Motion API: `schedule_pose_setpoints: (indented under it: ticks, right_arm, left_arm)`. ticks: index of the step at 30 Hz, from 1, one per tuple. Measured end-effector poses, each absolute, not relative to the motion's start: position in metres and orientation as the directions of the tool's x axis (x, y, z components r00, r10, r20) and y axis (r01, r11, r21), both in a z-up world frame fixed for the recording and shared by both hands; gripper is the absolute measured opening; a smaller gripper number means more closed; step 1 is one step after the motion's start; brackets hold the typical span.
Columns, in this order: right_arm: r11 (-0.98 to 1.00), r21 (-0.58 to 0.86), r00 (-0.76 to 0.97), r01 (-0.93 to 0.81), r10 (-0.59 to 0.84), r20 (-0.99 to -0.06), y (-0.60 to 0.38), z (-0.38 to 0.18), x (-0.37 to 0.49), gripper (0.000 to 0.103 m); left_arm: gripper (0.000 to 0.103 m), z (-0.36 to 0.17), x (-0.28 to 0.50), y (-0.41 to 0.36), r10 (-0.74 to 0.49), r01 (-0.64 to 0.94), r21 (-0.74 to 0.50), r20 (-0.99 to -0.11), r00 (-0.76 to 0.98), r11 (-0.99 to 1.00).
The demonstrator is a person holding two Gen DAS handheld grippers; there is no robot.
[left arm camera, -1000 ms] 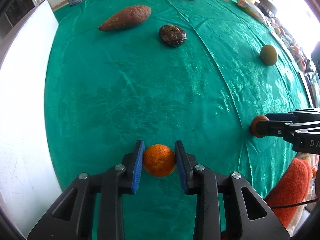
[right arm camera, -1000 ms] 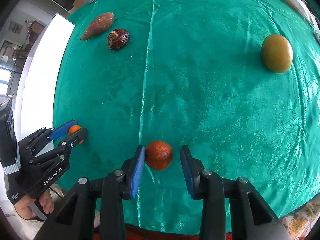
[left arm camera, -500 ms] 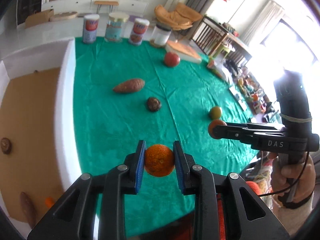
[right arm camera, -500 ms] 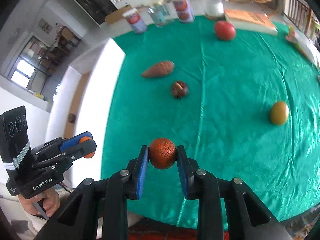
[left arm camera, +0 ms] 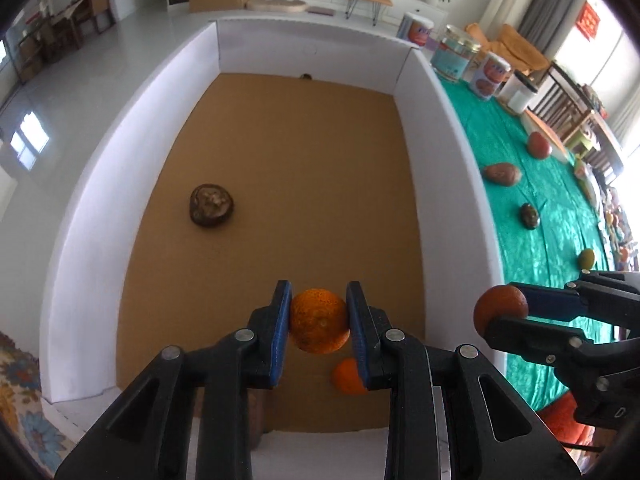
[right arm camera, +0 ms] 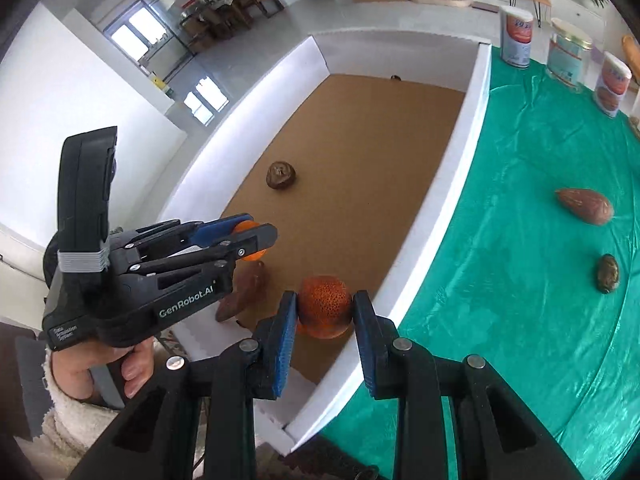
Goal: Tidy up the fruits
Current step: 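Carry the orange and red-brown fruit over the box and open both grippers, then move both open grippers back over the table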
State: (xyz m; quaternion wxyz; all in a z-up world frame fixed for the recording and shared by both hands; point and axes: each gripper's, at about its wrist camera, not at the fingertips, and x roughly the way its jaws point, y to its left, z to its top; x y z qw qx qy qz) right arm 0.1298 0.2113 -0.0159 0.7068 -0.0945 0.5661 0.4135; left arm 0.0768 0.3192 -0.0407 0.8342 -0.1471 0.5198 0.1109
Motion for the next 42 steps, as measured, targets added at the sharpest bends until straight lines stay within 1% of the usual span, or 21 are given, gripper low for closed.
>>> schedule_pose_setpoints:
  ticks: [3, 5, 6, 7, 8, 9, 10, 11, 12, 13, 14, 15, 16, 18, 21, 23, 26, 29, 33, 37, 42]
  right_arm:
    - [0.652, 0.304, 0.011, -0.694, 0.433, -0.901, 0.228, -0.037, 0.132, 0.03]
    - [0.654, 0.303, 0.002, -0.693, 0.422, -0.906, 0.234, -0.043, 0.132, 0.033]
    - [0.653, 0.306, 0.006, -0.692, 0.429, -0.903, 0.234, -0.043, 0.133, 0.041]
    - [0.649, 0.309, 0.013, -0.695, 0.441, -0.898, 0.232, -0.04, 0.133, 0.044]
    - [0.647, 0.309, 0.022, -0.697, 0.45, -0.893, 0.227, -0.035, 0.131, 0.045]
    - [0.646, 0.307, 0.037, -0.698, 0.461, -0.886, 0.218, -0.03, 0.131, 0.045]
    - [0.645, 0.303, 0.058, -0.702, 0.475, -0.878, 0.208, -0.023, 0.13, 0.045]
    - [0.647, 0.289, 0.089, -0.706, 0.485, -0.87, 0.196, -0.017, 0.129, 0.045]
    - [0.656, 0.264, 0.13, -0.707, 0.488, -0.863, 0.183, -0.01, 0.129, 0.049]
    - [0.668, 0.234, 0.179, -0.706, 0.488, -0.854, 0.165, -0.004, 0.129, 0.057]
    - [0.685, 0.202, 0.233, -0.7, 0.485, -0.843, 0.145, -0.002, 0.127, 0.063]
    - [0.711, 0.17, 0.289, -0.683, 0.477, -0.83, 0.122, -0.002, 0.126, 0.073]
    - [0.741, 0.146, 0.341, -0.656, 0.464, -0.818, 0.096, -0.004, 0.125, 0.077]
    - [0.813, 0.098, 0.443, -0.574, 0.409, -0.798, 0.04, -0.018, 0.127, 0.078]
    - [0.926, 0.008, 0.564, -0.378, 0.237, -0.791, -0.052, -0.049, 0.137, 0.078]
    - [0.973, -0.013, 0.596, -0.229, 0.13, -0.793, -0.109, -0.07, 0.144, 0.078]
    - [0.998, 0.01, 0.608, -0.062, 0.046, -0.793, -0.171, -0.086, 0.146, 0.078]
    - [0.997, 0.07, 0.594, 0.015, 0.047, -0.803, -0.194, -0.092, 0.153, 0.078]
    - [0.999, -0.002, 0.626, -0.049, 0.03, -0.779, -0.17, -0.089, 0.156, 0.078]
    - [0.992, -0.021, 0.629, -0.12, 0.06, -0.775, -0.148, -0.098, 0.156, 0.078]
    - [0.995, 0.003, 0.614, -0.104, 0.066, -0.787, -0.152, -0.107, 0.164, 0.078]
  left_arm:
    - [0.03, -0.053, 0.075, 0.323, 0.046, -0.346, -0.109, -0.911, 0.41, 0.932]
    - [0.032, -0.058, 0.074, 0.323, 0.051, -0.349, -0.1, -0.916, 0.399, 0.932]
    - [0.037, -0.059, 0.074, 0.323, 0.053, -0.351, -0.099, -0.916, 0.399, 0.931]
    - [0.044, -0.059, 0.075, 0.323, 0.058, -0.353, -0.096, -0.914, 0.401, 0.931]
    - [0.048, -0.057, 0.074, 0.322, 0.067, -0.356, -0.091, -0.91, 0.409, 0.93]
    - [0.055, -0.052, 0.073, 0.321, 0.082, -0.359, -0.084, -0.903, 0.423, 0.929]
    - [0.059, -0.045, 0.072, 0.318, 0.096, -0.36, -0.079, -0.891, 0.443, 0.93]
    - [0.06, -0.037, 0.071, 0.314, 0.107, -0.357, -0.076, -0.877, 0.468, 0.931]
    - [0.061, -0.029, 0.07, 0.308, 0.114, -0.35, -0.077, -0.862, 0.494, 0.933]
    - [0.063, -0.021, 0.07, 0.301, 0.112, -0.338, -0.084, -0.845, 0.523, 0.937]
    - [0.064, -0.012, 0.07, 0.291, 0.105, -0.319, -0.094, -0.827, 0.553, 0.943]
    - [0.066, -0.004, 0.07, 0.279, 0.096, -0.296, -0.1, -0.809, 0.58, 0.95]
    - [0.067, 0.004, 0.071, 0.266, 0.083, -0.269, -0.105, -0.792, 0.604, 0.958]
    - [0.068, 0.016, 0.075, 0.232, 0.03, -0.196, -0.127, -0.763, 0.645, 0.972]
    - [0.074, 0.02, 0.084, 0.172, -0.101, -0.056, -0.185, -0.737, 0.668, 0.981]
    - [0.074, 0.012, 0.093, 0.129, -0.191, 0.039, -0.218, -0.739, 0.646, 0.975]
    - [0.074, -0.019, 0.112, 0.069, -0.256, 0.131, -0.222, -0.771, 0.583, 0.966]
    - [0.074, -0.057, 0.132, 0.028, -0.215, 0.163, -0.15, -0.81, 0.545, 0.975]
    - [0.074, -0.095, 0.155, 0.022, -0.111, 0.106, -0.062, -0.824, 0.555, 0.992]
    - [0.074, -0.113, 0.172, 0.029, -0.051, 0.066, -0.016, -0.81, 0.585, 0.998]
    - [0.074, -0.122, 0.178, 0.033, -0.035, 0.058, 0.0, -0.796, 0.604, 0.998]
